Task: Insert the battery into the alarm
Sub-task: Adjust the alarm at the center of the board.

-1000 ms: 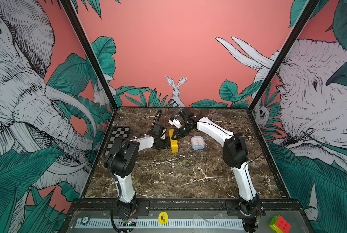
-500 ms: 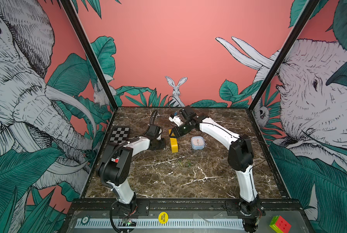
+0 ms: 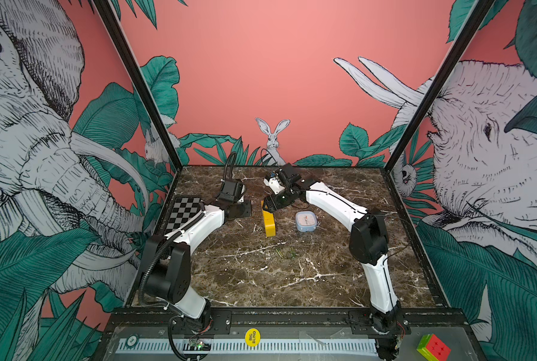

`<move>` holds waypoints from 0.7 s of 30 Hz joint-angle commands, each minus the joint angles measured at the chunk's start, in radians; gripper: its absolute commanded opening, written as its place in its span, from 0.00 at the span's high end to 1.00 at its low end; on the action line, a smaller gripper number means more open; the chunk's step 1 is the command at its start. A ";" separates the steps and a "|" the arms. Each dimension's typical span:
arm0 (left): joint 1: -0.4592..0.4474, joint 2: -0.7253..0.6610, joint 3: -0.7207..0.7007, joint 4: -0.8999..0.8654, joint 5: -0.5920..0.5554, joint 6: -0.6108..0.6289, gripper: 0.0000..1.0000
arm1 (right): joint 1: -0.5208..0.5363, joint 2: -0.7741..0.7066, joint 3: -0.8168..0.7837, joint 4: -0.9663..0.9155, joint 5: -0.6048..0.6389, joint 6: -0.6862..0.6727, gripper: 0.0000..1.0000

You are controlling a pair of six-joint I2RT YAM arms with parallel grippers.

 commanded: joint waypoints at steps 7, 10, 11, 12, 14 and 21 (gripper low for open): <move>0.017 -0.051 -0.043 -0.031 -0.028 -0.001 0.60 | 0.029 0.116 0.151 -0.129 0.044 0.007 0.31; 0.017 -0.051 -0.046 -0.033 -0.026 0.000 0.60 | 0.032 0.127 0.168 -0.153 0.055 0.000 0.35; 0.018 -0.050 -0.046 -0.035 -0.025 -0.001 0.60 | 0.035 0.128 0.171 -0.157 0.057 -0.002 0.37; 0.019 -0.048 -0.044 -0.035 -0.024 0.000 0.60 | 0.034 0.130 0.173 -0.161 0.054 -0.006 0.40; 0.019 -0.042 -0.042 -0.035 -0.021 0.002 0.60 | 0.037 0.135 0.189 -0.178 0.056 -0.016 0.45; 0.020 -0.036 -0.035 -0.039 -0.024 0.005 0.60 | 0.053 0.145 0.252 -0.232 0.084 -0.093 0.61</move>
